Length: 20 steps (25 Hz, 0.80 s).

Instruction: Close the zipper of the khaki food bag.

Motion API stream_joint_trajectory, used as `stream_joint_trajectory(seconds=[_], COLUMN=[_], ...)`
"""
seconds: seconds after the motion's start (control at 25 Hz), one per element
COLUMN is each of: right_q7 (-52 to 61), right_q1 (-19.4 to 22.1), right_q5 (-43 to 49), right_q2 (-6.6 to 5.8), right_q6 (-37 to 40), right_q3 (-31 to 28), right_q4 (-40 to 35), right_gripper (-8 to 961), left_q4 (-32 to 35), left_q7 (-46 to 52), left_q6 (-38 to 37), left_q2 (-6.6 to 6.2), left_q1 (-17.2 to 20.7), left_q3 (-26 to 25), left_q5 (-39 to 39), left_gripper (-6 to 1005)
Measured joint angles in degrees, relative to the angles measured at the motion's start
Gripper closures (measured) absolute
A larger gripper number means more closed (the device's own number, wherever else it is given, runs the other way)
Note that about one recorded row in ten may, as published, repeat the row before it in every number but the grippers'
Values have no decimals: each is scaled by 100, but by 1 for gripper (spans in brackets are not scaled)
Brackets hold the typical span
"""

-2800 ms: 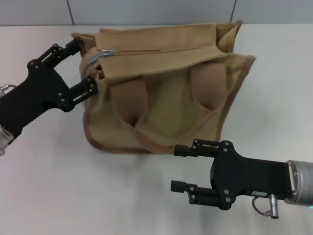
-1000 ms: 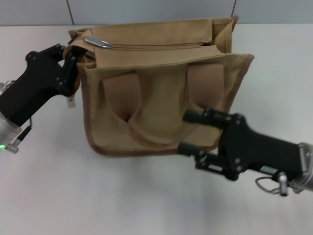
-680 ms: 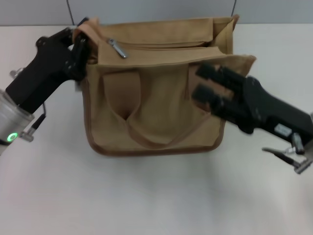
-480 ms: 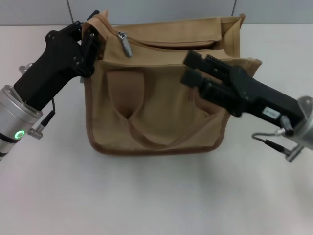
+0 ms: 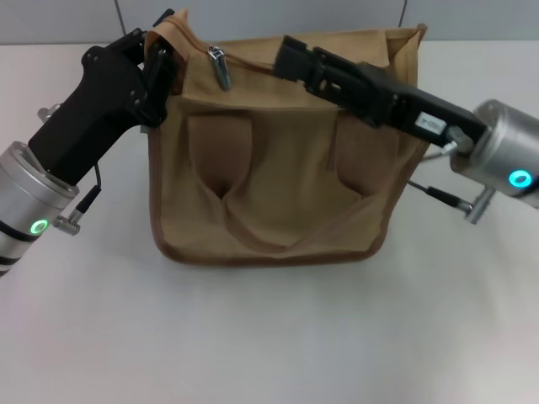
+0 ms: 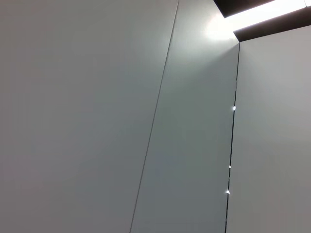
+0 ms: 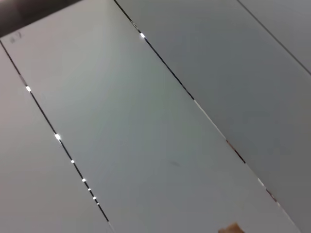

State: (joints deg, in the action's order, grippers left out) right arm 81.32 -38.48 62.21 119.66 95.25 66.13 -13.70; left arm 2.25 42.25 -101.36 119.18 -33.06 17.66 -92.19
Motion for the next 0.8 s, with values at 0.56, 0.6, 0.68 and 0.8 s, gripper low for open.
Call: stream_joint_trajectory(seconds=[0.56, 0.6, 0.68, 0.8], right_q7=[112, 112, 113, 114], right_q1=[-376, -376, -414, -490], right_q5=[26, 26, 25, 17], right_q2=[14, 14, 13, 13], right_q6=[-653, -653, -677, -681], right_q3=[343, 343, 366, 570], right_q4=[-37, -37, -35, -34], right_gripper=[309, 309, 309, 309], left_q4=[-78, -78, -88, -92], left_q7=[9, 9, 8, 8], left_q6=[-2, -2, 3, 12], left_q2=[0, 0, -1, -1], left_q1=[-219, -219, -241, -260], left_q3=[-28, -28, -29, -27], left_q5=[-2, -2, -1, -2], left_gripper=[969, 969, 968, 968])
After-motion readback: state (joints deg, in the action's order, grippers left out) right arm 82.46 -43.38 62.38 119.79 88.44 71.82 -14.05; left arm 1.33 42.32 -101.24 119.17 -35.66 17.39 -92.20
